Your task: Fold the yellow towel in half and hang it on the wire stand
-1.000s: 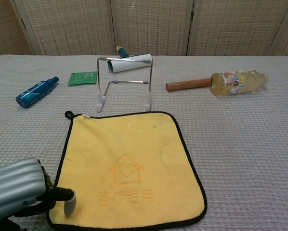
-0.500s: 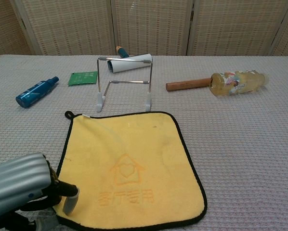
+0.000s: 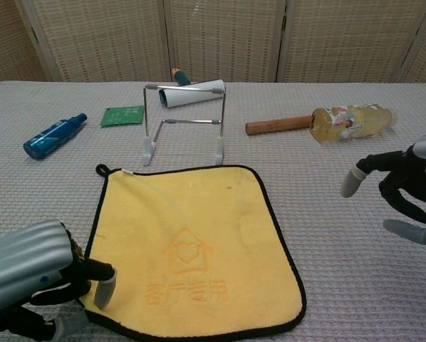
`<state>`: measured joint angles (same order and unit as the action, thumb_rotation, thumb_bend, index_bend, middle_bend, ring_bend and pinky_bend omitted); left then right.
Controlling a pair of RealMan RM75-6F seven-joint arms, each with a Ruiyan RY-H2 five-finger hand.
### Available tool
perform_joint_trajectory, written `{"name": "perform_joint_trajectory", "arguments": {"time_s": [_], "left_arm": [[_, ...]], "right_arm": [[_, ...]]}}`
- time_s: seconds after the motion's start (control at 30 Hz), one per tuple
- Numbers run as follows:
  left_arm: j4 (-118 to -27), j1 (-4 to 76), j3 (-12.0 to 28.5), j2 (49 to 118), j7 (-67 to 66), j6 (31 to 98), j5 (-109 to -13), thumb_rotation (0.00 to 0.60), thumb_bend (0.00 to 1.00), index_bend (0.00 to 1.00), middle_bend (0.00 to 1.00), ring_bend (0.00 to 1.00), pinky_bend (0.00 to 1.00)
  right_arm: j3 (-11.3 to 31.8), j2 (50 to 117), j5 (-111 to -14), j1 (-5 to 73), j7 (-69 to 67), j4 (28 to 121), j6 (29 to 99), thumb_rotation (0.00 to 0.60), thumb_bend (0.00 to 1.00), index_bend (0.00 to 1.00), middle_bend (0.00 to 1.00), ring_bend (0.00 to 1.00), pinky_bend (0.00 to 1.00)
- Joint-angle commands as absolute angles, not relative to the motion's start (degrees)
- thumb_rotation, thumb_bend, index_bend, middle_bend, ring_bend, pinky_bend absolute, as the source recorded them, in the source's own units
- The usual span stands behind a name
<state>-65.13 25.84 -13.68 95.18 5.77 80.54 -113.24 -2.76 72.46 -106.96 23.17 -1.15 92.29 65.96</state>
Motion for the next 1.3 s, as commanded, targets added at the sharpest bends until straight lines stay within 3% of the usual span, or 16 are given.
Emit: {"name": "perform_joint_trajectory", "arguments": {"time_s": [0.03,0.37,1.3], "left_arm": [[-65.0,25.7,-13.8,95.2,6.0,80.8,-113.1,0.6,0.47,0.59,1.0,0.92,0.91],[-64.6,25.3,-14.2,95.2,6.2,81.6,-112.9,0.6,0.47,0.59,1.0,0.92,0.91],[-63.8,24.5,-15.0,95.4,6.8,82.8,-113.0,0.6,0.47,0.59,1.0,0.92,0.91]], "right_arm": [[-3.3,75.6,-108.2,26.3,0.9,91.8,62.1,0.6,0.36,0.31,0.87,0.97,0.96],[-5.4,81.0,-108.1,29.4,2.8,89.0,57.8,0.6,0.25,0.42,0.92,1.0,1.0],[-6.9,90.2,-105.9,32.5,5.8,81.5,57.5,0.6,0.28,0.48,0.92,1.0,1.0]]}}
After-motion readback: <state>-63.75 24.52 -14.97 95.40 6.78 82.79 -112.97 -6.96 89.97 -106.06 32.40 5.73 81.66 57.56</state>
